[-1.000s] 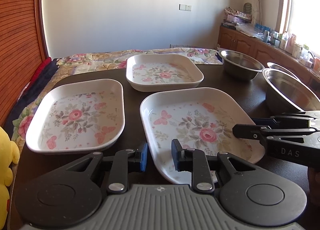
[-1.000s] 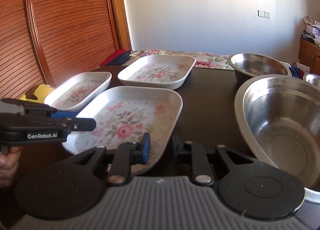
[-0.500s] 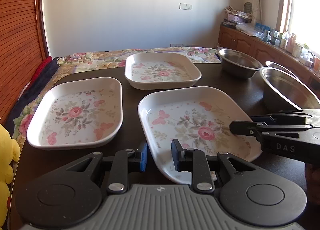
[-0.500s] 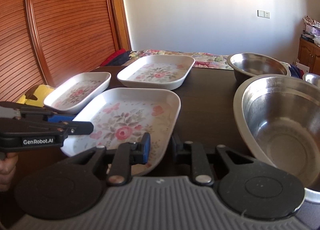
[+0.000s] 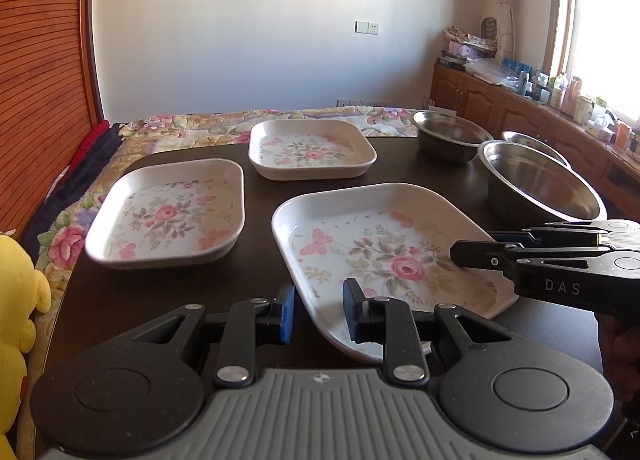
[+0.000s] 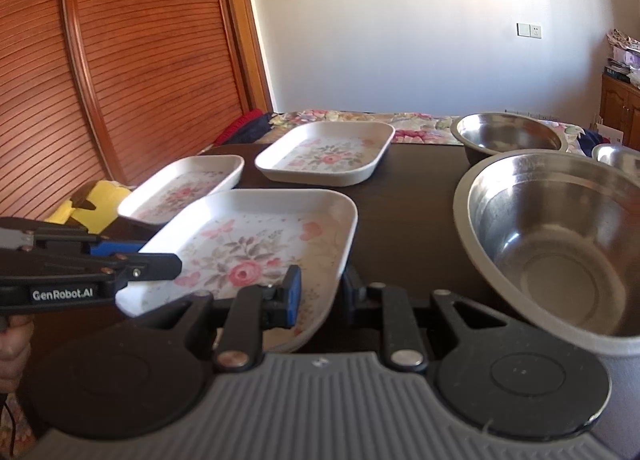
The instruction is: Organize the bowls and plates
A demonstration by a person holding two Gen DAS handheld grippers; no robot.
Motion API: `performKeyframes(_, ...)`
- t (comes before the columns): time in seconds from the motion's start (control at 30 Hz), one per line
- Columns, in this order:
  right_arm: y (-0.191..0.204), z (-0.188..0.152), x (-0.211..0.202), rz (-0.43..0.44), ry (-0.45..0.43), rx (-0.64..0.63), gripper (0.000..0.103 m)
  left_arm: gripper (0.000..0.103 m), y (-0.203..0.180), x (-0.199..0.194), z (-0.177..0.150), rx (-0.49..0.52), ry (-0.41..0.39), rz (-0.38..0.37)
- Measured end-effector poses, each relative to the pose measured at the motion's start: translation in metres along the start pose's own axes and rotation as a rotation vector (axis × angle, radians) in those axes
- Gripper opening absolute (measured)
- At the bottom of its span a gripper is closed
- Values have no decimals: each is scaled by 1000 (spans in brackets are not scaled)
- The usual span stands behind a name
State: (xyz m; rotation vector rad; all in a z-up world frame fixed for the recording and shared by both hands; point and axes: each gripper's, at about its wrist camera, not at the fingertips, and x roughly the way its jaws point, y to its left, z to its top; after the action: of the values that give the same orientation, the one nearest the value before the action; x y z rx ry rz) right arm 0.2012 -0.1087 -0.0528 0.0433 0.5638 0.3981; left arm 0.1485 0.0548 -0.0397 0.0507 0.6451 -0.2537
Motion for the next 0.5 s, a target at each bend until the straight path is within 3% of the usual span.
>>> performKeyframes(0.5,32,-41,-35,28,26,-22,24,27,1,-32,-45,-24,21,8)
